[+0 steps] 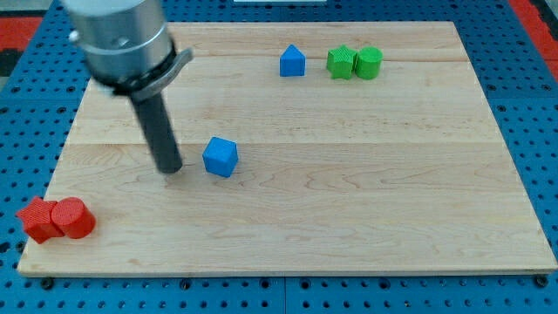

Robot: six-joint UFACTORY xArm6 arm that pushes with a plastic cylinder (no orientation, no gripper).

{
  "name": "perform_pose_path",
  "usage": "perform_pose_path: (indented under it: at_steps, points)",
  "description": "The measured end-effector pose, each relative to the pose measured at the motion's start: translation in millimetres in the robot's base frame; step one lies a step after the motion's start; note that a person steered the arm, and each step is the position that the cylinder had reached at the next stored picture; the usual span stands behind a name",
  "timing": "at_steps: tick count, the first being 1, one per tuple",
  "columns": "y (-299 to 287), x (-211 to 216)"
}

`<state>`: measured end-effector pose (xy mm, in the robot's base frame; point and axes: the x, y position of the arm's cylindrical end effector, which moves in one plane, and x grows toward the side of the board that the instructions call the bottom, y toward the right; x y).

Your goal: Slide blue cube to the top centre

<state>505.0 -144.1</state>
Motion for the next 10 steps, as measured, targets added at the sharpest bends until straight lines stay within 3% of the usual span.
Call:
perform_pose_path:
  at_steps: [1,3,4,5,6,8,10]
  points:
    - [28.0,1.4]
    - [55.1,-56.7]
    - [52.5,-27.1]
    - [84.9,-25.2]
    - [103.8,-62.0]
    - [75.3,-146.1]
    - [110.3,-165.9]
